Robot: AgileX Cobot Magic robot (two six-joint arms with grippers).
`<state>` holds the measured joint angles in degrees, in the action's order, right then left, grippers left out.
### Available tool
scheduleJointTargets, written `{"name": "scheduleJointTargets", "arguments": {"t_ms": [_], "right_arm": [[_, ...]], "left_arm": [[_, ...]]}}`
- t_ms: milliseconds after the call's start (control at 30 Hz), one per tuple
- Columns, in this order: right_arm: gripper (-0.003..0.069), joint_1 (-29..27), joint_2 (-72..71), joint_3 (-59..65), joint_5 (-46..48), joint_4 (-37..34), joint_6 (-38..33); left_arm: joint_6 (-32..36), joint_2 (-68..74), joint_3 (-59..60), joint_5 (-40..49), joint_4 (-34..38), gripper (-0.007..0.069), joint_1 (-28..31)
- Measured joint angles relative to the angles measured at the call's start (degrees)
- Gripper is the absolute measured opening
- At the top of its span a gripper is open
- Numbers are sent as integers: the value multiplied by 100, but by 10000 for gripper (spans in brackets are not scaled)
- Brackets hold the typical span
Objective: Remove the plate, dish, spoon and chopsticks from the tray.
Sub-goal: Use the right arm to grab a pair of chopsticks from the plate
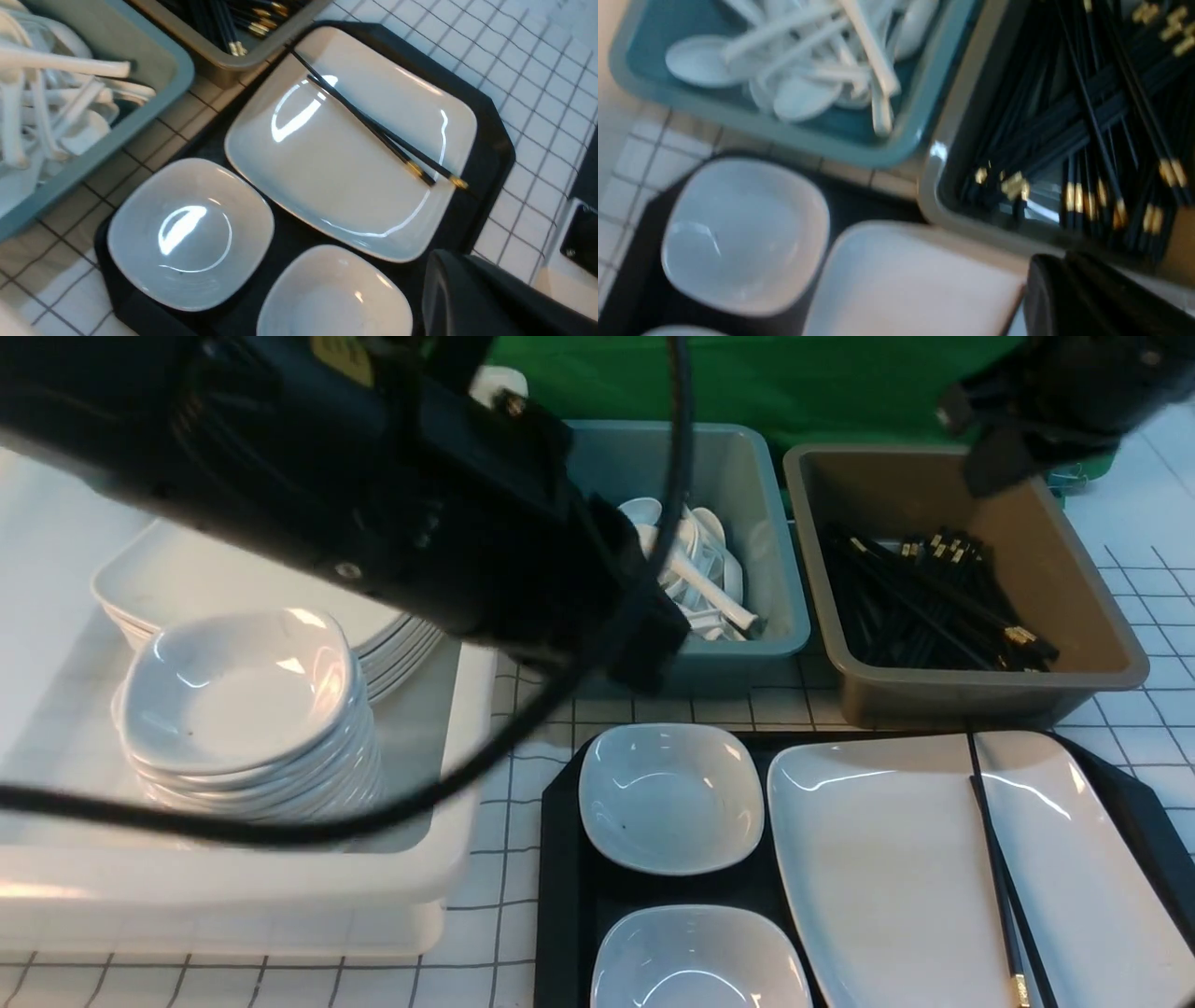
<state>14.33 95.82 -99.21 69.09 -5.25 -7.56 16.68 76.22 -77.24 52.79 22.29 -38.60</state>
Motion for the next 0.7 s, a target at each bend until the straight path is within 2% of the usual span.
{"name": "scheduleJointTargets", "arguments": {"t_ms": [67, 133, 233, 267, 300, 367, 567, 700], "right_arm": [[75, -22, -331, 734, -60, 125, -5], [152, -50, -645, 1677, -285, 275, 11], [315, -62, -773, 3055, -810, 360, 177], [336, -62, -773, 3192, -881, 366, 178], [402, -62, -756, 3629, -1121, 393, 254], [477, -62, -718, 4196, -1540, 479, 451], [503, -62, -571, 4972, -2380, 583, 756], [503, -62, -418, 5081, -2585, 591, 847]], "left_arm": [[-72, -1, 187, -101, -157, -3, -270], [-200, -1, 486, -263, -342, -3, -543], [-472, -1, 1024, -626, -527, -3, -786], [-486, -1, 1051, -658, -529, -3, -793], [-554, 6, 1232, -721, -537, -3, -808], [-611, 55, 1427, -734, -542, -3, -808], [-642, 353, 1499, -807, -478, -3, -814], [-642, 500, 1499, -883, -445, -3, -885]]}}
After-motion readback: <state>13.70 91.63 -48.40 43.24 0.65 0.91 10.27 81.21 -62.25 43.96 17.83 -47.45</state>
